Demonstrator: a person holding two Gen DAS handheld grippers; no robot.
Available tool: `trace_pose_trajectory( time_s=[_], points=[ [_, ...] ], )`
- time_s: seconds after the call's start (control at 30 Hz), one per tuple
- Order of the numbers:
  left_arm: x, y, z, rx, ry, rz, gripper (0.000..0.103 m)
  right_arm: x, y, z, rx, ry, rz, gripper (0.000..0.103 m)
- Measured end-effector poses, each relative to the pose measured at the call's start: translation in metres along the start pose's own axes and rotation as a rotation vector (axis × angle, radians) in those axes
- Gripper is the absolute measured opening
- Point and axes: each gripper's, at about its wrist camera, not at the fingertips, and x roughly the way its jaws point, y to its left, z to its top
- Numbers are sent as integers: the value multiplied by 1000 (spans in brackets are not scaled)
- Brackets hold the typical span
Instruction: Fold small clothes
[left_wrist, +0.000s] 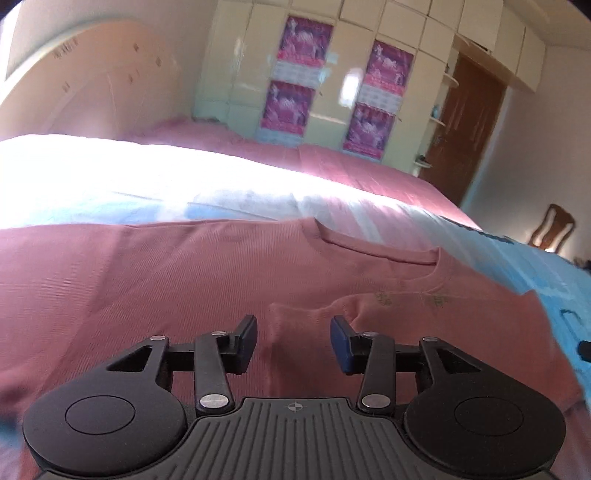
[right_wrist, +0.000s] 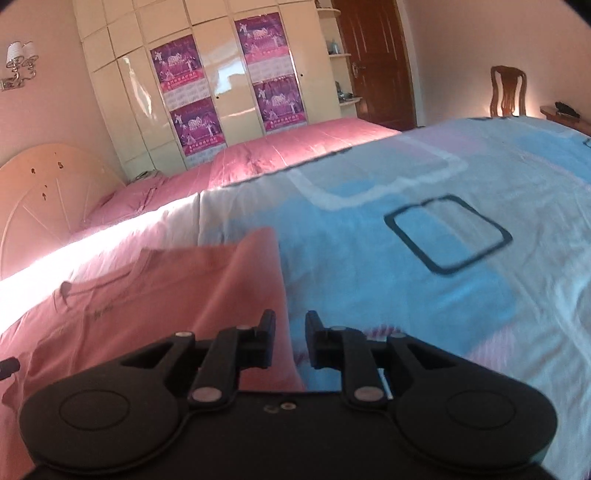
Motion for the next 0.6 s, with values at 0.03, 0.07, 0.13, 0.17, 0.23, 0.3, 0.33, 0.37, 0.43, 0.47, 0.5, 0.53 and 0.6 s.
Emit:
trace_pose_trajectory(
  time_s=[0.03,0.07,0.13,0.17,0.23,0.3,0.33,0.37,0.43,0.47,0.5,0.53,0.6],
  points=[
    [8,-1,1,-2,31,-14,42,3,1,3,-7,-1,9,19],
    [17,-3,2,0,64,-45,36,7,3,5,-14,-1,19,19],
    [12,-7,3,11,-9,-39,5,13,7,6,-32,10,42,15],
    [4,-8,3,11,-67,-18,5,17,9,6,-43,23,47,15],
    [-6,-11,0,33,-124,36,5,21,12,2,-68,46,47,14],
    [-2,-11,-5,50,-108,64,5,24,12,-2,-86,69,42,13],
    [2,-10,-8,45,-89,70,5,26,11,-4,-96,86,33,13],
    [6,-9,-10,42,-69,78,5,28,11,-5,-103,103,29,13],
    [14,-10,-10,51,-32,84,5,27,12,-3,-110,106,31,10],
    [14,-10,-8,52,-26,88,5,25,13,0,-113,91,37,10],
    [10,-12,-5,49,-42,107,6,24,16,4,-120,76,48,8],
    [3,-12,-4,49,-77,129,6,25,20,7,-136,68,63,6],
    [-8,-21,2,76,-133,146,6,37,30,13,-176,83,82,4]
  ],
)
